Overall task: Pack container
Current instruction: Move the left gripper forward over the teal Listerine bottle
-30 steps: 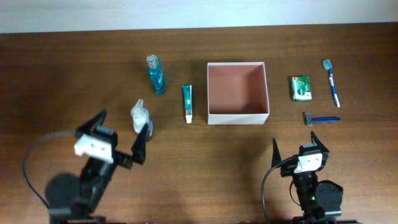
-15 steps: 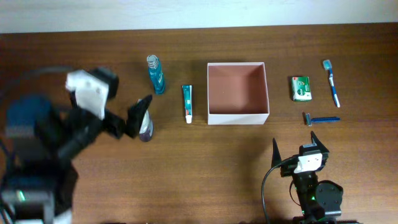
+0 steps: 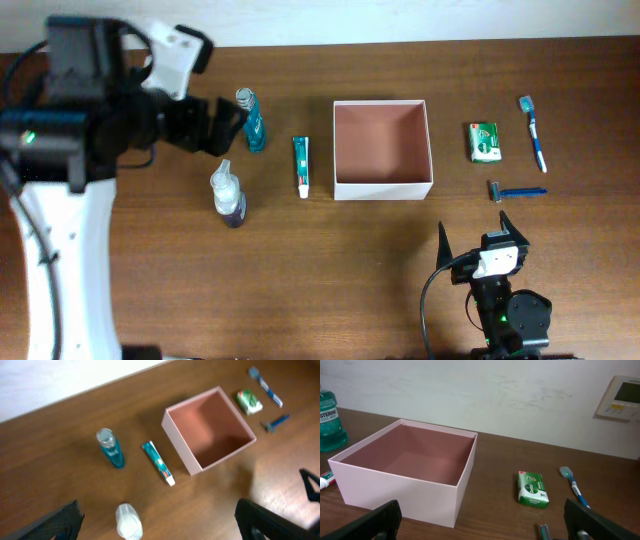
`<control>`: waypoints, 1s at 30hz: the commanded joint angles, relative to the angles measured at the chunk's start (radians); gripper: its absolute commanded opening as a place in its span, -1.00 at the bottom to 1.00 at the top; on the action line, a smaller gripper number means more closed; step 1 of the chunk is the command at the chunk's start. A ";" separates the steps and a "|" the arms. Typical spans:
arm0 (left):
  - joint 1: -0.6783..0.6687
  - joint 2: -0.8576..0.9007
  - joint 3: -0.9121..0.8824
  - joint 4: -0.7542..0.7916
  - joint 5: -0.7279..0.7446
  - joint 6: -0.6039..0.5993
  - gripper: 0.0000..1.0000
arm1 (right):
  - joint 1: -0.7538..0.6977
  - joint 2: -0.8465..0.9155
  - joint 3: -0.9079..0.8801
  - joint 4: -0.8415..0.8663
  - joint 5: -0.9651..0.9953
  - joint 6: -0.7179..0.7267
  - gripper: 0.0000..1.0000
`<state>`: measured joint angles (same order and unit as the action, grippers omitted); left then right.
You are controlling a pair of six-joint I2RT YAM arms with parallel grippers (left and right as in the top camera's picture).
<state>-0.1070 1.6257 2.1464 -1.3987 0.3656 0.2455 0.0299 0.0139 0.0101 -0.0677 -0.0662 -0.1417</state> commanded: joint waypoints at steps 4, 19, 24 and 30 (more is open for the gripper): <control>-0.100 0.078 0.050 0.041 -0.161 -0.033 0.99 | 0.009 -0.011 -0.005 -0.007 0.015 0.000 0.98; -0.097 0.328 0.050 0.101 -0.394 -0.327 0.99 | 0.009 -0.011 -0.005 -0.007 0.015 0.000 0.98; -0.100 0.381 0.050 0.165 -0.396 -0.308 0.99 | 0.009 -0.011 -0.005 -0.007 0.015 0.000 0.98; -0.100 0.441 0.050 0.233 -0.399 -0.303 0.99 | 0.009 -0.011 -0.005 -0.007 0.015 0.000 0.98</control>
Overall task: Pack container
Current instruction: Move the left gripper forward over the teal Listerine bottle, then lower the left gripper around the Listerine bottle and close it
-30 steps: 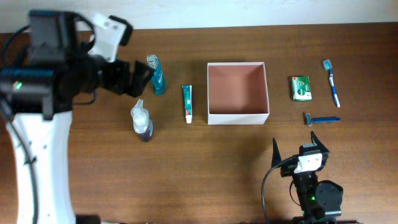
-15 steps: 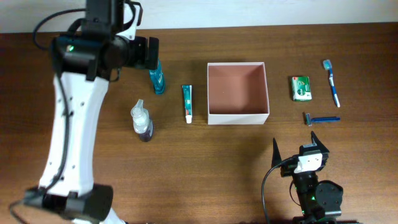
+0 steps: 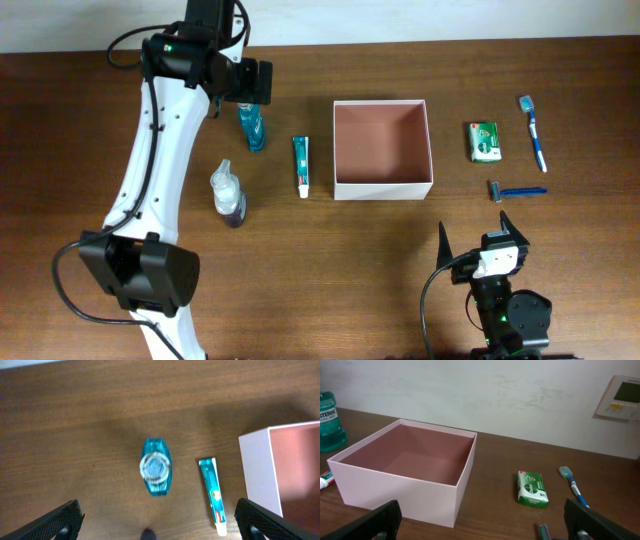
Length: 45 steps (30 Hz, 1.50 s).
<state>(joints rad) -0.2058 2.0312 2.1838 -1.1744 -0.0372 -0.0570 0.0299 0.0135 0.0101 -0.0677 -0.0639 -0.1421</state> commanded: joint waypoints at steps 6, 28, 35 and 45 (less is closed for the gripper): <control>-0.001 0.122 0.013 -0.008 0.005 -0.007 0.99 | 0.009 -0.010 -0.005 -0.007 0.013 0.001 0.98; -0.001 0.208 0.012 0.056 0.005 -0.007 0.99 | 0.009 -0.010 -0.005 -0.007 0.013 0.001 0.98; -0.003 0.257 0.012 0.010 0.008 -0.007 0.99 | 0.009 -0.010 -0.005 -0.007 0.013 0.001 0.98; -0.003 0.262 0.011 0.005 0.008 -0.007 0.99 | 0.009 -0.010 -0.005 -0.007 0.013 0.001 0.98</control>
